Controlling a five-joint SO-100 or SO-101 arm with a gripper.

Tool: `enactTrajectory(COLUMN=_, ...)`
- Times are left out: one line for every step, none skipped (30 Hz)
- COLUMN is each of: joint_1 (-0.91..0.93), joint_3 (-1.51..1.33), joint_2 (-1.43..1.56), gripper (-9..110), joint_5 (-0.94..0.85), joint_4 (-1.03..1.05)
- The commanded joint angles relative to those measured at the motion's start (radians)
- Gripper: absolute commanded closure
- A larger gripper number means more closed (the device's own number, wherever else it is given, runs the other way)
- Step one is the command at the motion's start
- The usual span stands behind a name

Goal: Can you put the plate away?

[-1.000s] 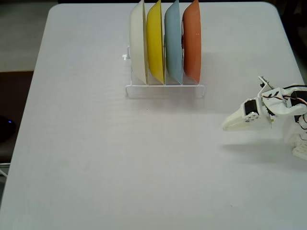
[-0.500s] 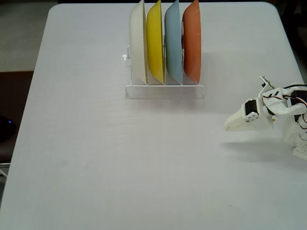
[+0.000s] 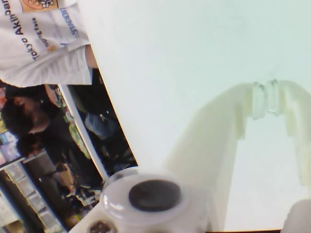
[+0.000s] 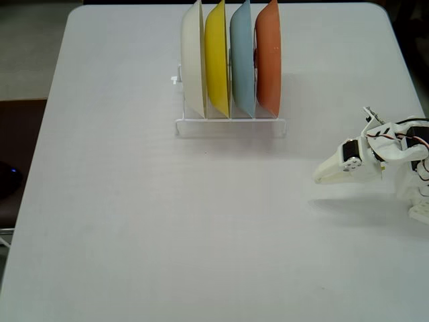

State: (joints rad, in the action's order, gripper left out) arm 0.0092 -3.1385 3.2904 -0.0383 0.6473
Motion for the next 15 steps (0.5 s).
enactTrajectory(joint_1=0.003, joint_3=0.003, joint_2=0.021, gripper=102, joint_5=0.008, joint_4=0.003)
enactTrajectory(joint_1=0.003, joint_3=0.003, joint_2=0.021, gripper=102, joint_5=0.008, joint_4=0.003)
enactTrajectory(joint_1=0.003, joint_3=0.003, joint_2=0.021, gripper=102, joint_5=0.009, joint_4=0.003)
enactTrajectory(joint_1=0.003, joint_3=0.003, joint_2=0.021, gripper=102, joint_5=0.017, joint_4=0.003)
enactTrajectory(joint_1=0.003, joint_3=0.003, joint_2=0.021, gripper=102, joint_5=0.023, joint_4=0.002)
enactTrajectory(joint_1=0.003, joint_3=0.003, joint_2=0.021, gripper=102, joint_5=0.029, joint_4=0.002)
enactTrajectory(joint_1=0.003, joint_3=0.003, joint_2=0.021, gripper=102, joint_5=0.031, joint_4=0.002)
enactTrajectory(joint_1=0.003, joint_3=0.003, joint_2=0.021, gripper=102, joint_5=0.032, joint_4=0.002)
enactTrajectory(joint_1=0.003, joint_3=0.003, joint_2=0.021, gripper=102, joint_5=0.034, joint_4=0.002)
enactTrajectory(joint_1=0.003, joint_3=0.003, joint_2=0.021, gripper=102, joint_5=0.035, joint_4=0.002)
enactTrajectory(joint_1=0.003, joint_3=0.003, joint_2=0.021, gripper=102, joint_5=0.035, joint_4=0.002)
enactTrajectory(joint_1=0.003, joint_3=0.003, joint_2=0.021, gripper=102, joint_5=0.035, joint_4=0.002)
enactTrajectory(joint_1=0.003, joint_3=0.003, joint_2=0.021, gripper=102, joint_5=0.035, joint_4=0.002)
enactTrajectory(joint_1=0.003, joint_3=0.003, joint_2=0.021, gripper=102, joint_5=0.035, joint_4=0.002)
enactTrajectory(joint_1=0.003, joint_3=0.003, joint_2=0.021, gripper=102, joint_5=0.035, joint_4=0.002)
